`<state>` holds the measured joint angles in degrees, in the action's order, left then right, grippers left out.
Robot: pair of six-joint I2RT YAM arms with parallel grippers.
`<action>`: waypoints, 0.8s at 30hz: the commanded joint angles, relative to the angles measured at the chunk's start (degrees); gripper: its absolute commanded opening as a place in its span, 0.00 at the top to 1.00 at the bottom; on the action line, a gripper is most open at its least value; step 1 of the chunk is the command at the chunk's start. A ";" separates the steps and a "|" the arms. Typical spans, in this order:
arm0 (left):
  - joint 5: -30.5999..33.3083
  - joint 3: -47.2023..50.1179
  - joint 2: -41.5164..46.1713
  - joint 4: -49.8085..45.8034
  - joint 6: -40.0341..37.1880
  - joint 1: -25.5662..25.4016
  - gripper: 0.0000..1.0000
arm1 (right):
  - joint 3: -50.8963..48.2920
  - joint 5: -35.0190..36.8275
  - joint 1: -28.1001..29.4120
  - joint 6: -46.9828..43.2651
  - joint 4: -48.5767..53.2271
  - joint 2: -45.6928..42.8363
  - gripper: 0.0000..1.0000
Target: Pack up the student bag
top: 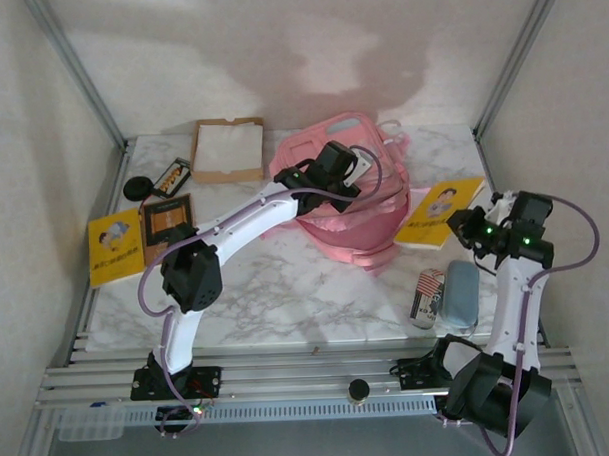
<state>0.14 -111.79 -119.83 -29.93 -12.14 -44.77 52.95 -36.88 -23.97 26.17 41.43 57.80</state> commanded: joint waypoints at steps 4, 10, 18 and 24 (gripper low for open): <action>4.38 -5.55 2.57 1.17 2.14 1.00 1.00 | -5.38 -10.44 2.22 -0.58 -6.05 -1.54 1.00; 3.70 -7.63 3.32 1.51 3.26 1.07 1.00 | -13.26 -19.96 9.62 8.28 -22.45 -0.77 1.00; 4.78 -8.52 3.73 0.18 3.22 1.01 1.00 | -20.50 -21.78 17.66 19.65 -56.16 9.90 1.00; 6.96 -8.25 3.91 -0.33 3.68 1.09 1.00 | -20.26 -19.76 21.67 27.53 -82.52 23.17 1.00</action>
<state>3.27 -117.01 -119.83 -32.03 -10.24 -44.25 32.53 -55.68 -2.52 48.31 -19.70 78.67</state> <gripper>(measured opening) 0.060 0.131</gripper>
